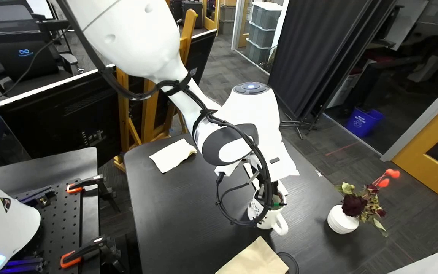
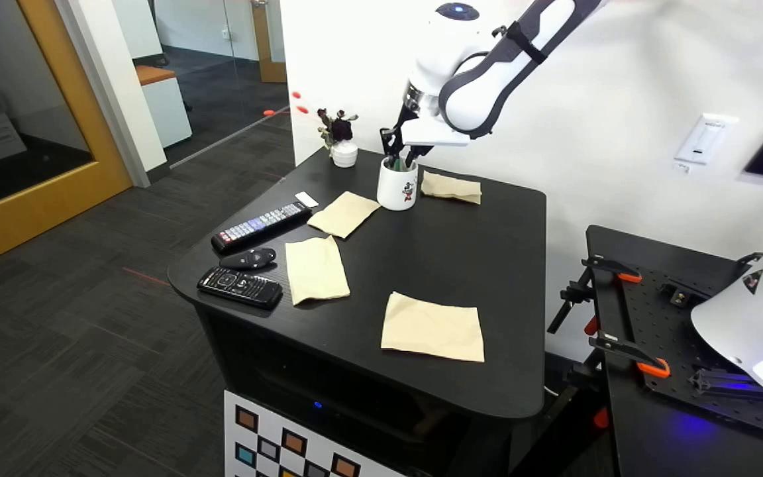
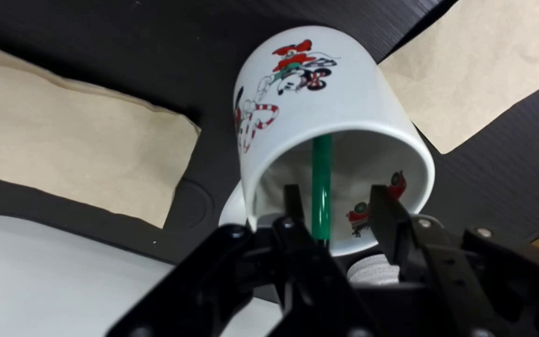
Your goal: Remove the green pen from the white mug and put it on the table
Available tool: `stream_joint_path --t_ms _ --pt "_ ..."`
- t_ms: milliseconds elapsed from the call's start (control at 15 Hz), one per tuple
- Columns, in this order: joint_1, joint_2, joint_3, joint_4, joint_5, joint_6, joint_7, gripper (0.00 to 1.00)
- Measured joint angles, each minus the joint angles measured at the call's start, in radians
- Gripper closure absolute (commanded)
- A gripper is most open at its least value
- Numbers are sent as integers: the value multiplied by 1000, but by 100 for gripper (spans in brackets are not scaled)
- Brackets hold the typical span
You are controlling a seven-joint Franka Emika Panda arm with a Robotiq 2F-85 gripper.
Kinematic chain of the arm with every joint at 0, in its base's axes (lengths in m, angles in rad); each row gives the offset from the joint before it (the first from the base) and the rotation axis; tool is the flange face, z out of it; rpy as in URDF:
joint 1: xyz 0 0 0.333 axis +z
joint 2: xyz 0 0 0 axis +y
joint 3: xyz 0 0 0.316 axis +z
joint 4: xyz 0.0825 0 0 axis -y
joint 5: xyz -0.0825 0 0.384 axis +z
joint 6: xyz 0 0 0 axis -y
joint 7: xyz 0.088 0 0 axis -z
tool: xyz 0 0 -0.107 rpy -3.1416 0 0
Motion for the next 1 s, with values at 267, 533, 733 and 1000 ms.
stream_joint_path --t_ms 267,533,733,1000 --pt "25 30 -26 28 77 0 -64 58" --pt "39 58 -45 47 122 0 -102 58" --pt "48 69 -55 48 136 0 -119 85" --pt "62 79 -69 49 142 0 -120 100"
